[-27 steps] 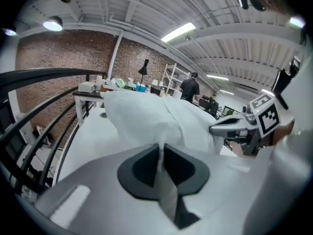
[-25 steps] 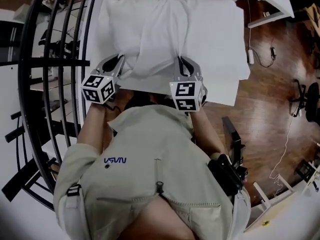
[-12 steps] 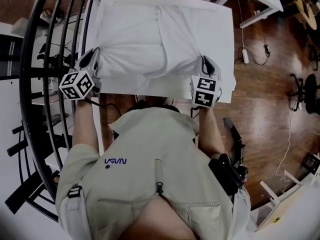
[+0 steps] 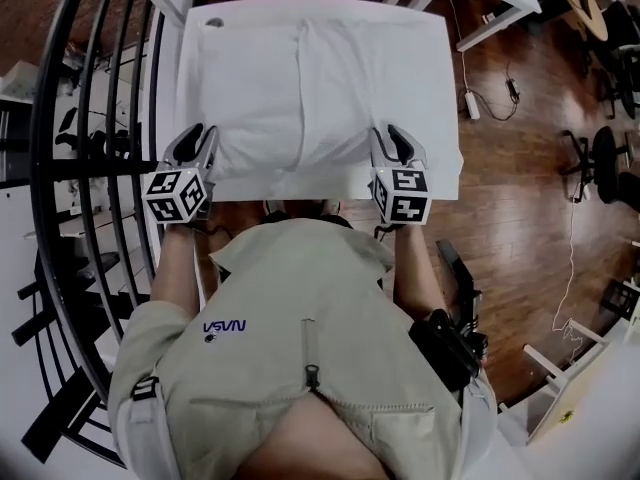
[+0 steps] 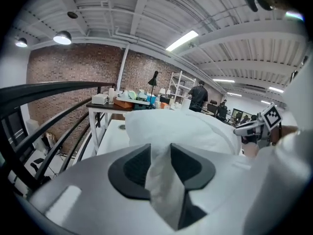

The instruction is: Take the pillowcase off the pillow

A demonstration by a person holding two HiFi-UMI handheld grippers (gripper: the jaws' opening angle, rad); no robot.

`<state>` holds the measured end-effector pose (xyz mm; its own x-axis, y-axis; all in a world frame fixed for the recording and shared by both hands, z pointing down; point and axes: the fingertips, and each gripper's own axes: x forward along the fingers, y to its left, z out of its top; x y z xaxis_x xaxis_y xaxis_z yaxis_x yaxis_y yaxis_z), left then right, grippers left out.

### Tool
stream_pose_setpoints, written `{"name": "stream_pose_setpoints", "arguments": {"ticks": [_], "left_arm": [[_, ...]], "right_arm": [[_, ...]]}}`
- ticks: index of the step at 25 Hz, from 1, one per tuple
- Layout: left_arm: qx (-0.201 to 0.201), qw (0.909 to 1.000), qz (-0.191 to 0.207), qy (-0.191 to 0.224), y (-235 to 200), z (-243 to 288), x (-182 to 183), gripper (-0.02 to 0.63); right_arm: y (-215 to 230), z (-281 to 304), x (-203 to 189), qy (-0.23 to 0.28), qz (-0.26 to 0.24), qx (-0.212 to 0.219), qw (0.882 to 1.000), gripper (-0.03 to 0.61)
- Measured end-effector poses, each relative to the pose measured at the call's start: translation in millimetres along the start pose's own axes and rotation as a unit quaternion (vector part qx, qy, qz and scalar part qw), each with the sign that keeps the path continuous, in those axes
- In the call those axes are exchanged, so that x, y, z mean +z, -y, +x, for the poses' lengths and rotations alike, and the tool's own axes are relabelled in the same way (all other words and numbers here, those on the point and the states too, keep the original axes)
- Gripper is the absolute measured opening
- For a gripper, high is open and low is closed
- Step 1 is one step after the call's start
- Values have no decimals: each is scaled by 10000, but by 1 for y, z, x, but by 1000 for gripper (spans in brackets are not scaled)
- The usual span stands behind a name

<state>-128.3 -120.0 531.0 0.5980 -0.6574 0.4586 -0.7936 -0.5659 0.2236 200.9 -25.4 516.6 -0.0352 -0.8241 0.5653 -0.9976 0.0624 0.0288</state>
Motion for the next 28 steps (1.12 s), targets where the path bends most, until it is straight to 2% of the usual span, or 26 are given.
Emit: {"name": "stream_pose_setpoints", "arguments": {"ticks": [4, 6, 9, 12, 16, 20, 28], "left_arm": [[-136, 9987, 366, 316, 8, -13, 34, 175], [-269, 9967, 601, 483, 15, -10, 59, 221], [-562, 9925, 869, 652, 30, 4, 91, 242], [-950, 9875, 1095, 616, 48, 23, 106, 266], [-1235, 9826, 1367, 241, 56, 65, 118, 348], [-1061, 9812, 1583, -314, 55, 106, 130, 371], [-652, 9829, 1305, -1125, 39, 166, 122, 397]], "right_arm": [[-6, -15, 32, 393, 79, 11, 9992, 132], [-3, -16, 50, 531, 90, -66, 9985, 130], [5, -14, 73, 637, 81, -174, 9978, 129], [8, -6, 89, 629, -63, -247, 9977, 126], [12, 24, 122, 572, -325, -91, 9978, 127], [25, 70, 151, 312, -421, 85, 9986, 130], [26, 154, 154, -712, -544, 357, 9953, 141]]}}
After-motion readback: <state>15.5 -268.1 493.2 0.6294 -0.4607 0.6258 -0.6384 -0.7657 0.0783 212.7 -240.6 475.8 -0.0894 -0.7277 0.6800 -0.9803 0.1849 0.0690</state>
